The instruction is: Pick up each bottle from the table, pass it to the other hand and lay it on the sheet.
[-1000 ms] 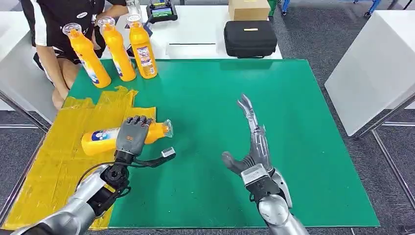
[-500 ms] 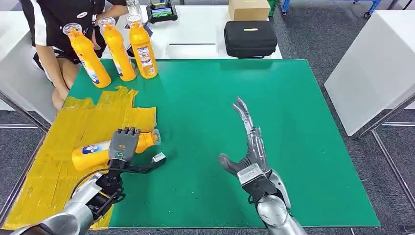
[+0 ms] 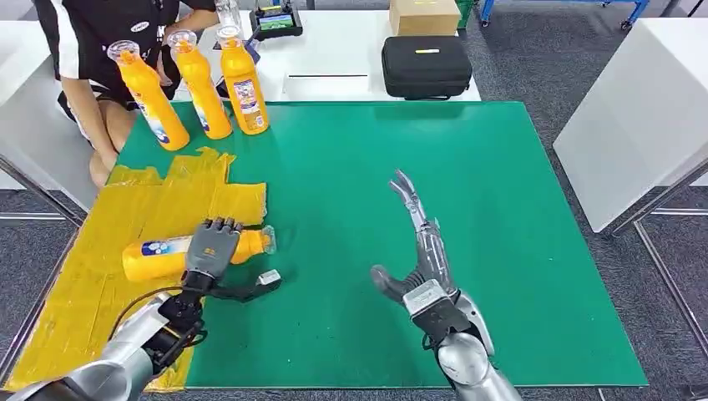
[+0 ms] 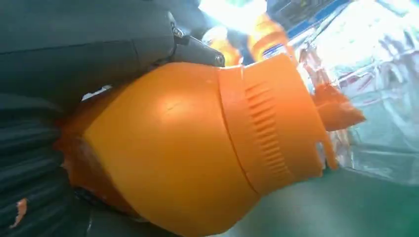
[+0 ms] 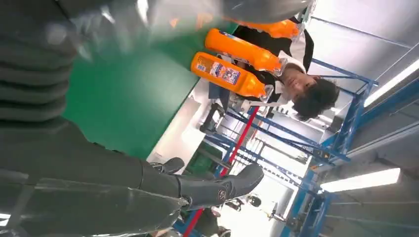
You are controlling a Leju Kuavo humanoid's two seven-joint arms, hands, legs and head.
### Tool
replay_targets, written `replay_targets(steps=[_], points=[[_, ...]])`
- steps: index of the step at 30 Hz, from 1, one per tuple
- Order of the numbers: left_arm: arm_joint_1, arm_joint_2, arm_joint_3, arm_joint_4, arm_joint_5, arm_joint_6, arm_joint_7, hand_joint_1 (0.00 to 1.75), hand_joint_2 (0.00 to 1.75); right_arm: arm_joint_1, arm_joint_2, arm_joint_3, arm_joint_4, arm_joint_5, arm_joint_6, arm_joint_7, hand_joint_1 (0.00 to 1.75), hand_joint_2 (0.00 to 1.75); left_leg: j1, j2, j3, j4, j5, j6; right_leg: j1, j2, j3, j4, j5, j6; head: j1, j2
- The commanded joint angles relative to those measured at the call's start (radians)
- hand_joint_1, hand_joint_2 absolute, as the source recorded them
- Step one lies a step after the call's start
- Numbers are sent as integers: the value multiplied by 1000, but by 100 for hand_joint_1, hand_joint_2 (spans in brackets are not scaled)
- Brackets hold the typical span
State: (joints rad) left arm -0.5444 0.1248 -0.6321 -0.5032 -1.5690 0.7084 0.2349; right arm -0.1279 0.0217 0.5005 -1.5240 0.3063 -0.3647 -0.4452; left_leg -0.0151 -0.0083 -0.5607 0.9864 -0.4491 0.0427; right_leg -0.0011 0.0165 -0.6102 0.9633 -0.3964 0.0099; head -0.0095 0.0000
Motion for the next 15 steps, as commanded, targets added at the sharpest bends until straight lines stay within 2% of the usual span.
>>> replay_targets(steps=[1, 8, 10, 11, 12, 15], points=[[53, 48, -16, -121, -2, -10, -130, 175, 175, -37, -6, 15, 84, -18, 6, -12, 0, 175, 1, 2, 6, -1, -2, -3, 1, 1, 5, -1, -2, 0, 0, 0], [66, 44, 24, -122, -2, -10, -161, 175, 175, -23, -6, 16, 75, -18, 3, -12, 0, 175, 1, 1, 3, -1, -1, -2, 0, 0, 3, -1, -1, 0, 0, 0], [58, 10, 60, -77, -2, -10, -174, 175, 175, -12, -6, 12, 65, -16, -8, -11, 0, 175, 1, 1, 6, -1, -3, -4, 1, 0, 6, -1, -2, 0, 0, 0], [62, 7, 115, -57, 8, -10, -213, 14, 175, -3, -8, 10, 59, -13, -13, -9, 0, 175, 1, 1, 5, -1, -2, -3, 1, 0, 5, -1, -1, 0, 0, 0], [61, 3, 121, -49, 5, -10, -217, 0, 175, 2, -8, 9, 58, -11, -16, -8, 0, 175, 0, 0, 3, -1, -1, -2, 0, 0, 3, -1, -1, 0, 0, 0], [64, -8, 154, -46, 0, -10, -224, 0, 175, 11, -11, 10, 48, -6, -19, -6, 0, 175, 1, 0, 6, -1, -2, -3, 1, -1, 6, -1, -2, 0, 0, 0]])
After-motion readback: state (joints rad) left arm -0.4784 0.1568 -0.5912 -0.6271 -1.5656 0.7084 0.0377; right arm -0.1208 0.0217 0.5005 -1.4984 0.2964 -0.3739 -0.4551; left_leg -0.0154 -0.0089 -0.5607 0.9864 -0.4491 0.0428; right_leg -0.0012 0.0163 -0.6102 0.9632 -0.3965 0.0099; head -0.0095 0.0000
